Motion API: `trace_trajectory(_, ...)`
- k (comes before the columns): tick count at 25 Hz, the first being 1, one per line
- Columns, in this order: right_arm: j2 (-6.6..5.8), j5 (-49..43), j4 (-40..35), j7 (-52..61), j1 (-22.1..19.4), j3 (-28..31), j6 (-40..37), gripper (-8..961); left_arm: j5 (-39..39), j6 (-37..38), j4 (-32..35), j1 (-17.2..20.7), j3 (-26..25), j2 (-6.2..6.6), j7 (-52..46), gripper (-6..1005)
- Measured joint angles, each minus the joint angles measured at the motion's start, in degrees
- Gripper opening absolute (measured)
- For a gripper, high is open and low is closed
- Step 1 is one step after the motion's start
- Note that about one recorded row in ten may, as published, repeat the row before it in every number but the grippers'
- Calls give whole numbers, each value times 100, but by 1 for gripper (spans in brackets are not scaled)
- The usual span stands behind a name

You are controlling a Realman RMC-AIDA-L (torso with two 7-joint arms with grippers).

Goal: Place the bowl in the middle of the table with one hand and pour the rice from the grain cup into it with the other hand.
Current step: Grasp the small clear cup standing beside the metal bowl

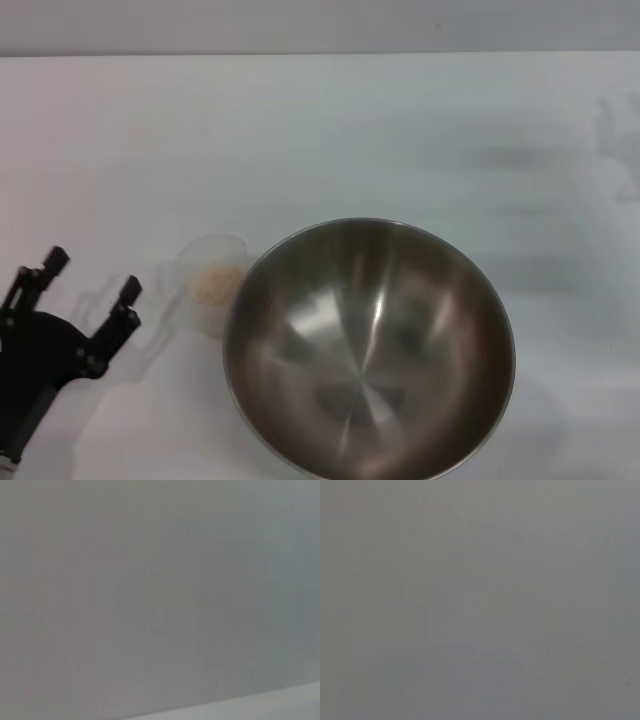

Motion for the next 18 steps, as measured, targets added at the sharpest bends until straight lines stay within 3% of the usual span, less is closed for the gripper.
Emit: trace_trajectory(18,-11,-17,-6,13,11,37,19,420,0,-480,-58,-105,198,-11,7,733)
